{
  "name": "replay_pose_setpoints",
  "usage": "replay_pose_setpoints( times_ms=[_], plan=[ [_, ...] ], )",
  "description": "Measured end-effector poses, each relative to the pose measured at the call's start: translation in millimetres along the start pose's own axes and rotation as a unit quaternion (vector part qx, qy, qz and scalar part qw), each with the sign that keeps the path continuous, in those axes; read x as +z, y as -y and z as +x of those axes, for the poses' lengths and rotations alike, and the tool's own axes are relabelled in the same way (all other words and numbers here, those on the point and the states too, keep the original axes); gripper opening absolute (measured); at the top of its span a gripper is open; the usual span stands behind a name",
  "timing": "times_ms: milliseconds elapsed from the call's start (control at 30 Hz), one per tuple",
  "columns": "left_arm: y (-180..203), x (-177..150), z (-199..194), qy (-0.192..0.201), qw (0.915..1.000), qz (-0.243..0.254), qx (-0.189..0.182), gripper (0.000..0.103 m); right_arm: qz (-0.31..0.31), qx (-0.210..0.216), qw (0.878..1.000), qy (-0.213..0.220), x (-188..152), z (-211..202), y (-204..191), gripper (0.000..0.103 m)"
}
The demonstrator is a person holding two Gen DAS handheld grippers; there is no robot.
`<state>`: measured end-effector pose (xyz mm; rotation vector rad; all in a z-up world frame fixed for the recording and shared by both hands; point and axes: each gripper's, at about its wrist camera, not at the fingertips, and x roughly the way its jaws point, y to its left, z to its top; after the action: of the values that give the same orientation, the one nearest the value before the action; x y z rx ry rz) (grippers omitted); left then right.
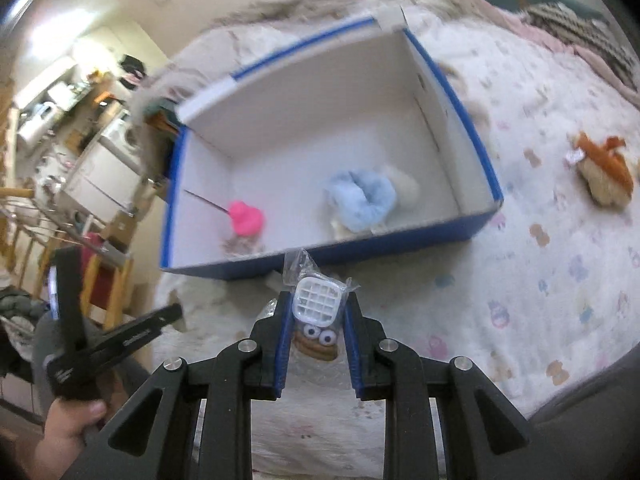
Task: Organize soft objects
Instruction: 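Carry the packet and beige piece over the box interior with both tools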
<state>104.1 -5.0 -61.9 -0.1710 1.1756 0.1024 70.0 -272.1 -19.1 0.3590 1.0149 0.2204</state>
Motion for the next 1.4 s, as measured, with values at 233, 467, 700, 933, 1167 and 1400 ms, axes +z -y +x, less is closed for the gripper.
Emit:
replay_pose_setpoints(
  times_ms=[233,467,700,933,1167,1400],
  plan=[
    [-11,17,-33,0.061,0.9978,-0.023,0.008,0.011,-0.023,0.022,0.997,0.067,19,-28,5,0.026],
    [2,49,-53,0.109,0.994,-0.004,0.01,0.011,-0.023,0.026,0.995,0.093,54,-33,9,0.026],
    [23,84,-58,0.133,0.991,0.017,0.004,0.011,-0.03,0.031,0.992,0.116,90,-25,8,0.026],
    [50,110,-51,0.144,0.9879,0.057,0.007,0.011,-0.027,0.018,0.993,0.117,112,-3,11,0.026],
    [80,126,-25,0.134,0.9857,0.102,-0.001,0.011,-0.032,0.007,0.994,0.102,122,21,10,0.026],
    [104,119,15,0.118,0.9823,0.145,-0.013,0.012,-0.021,-0.021,0.999,0.043,120,59,16,0.026]
  ],
)
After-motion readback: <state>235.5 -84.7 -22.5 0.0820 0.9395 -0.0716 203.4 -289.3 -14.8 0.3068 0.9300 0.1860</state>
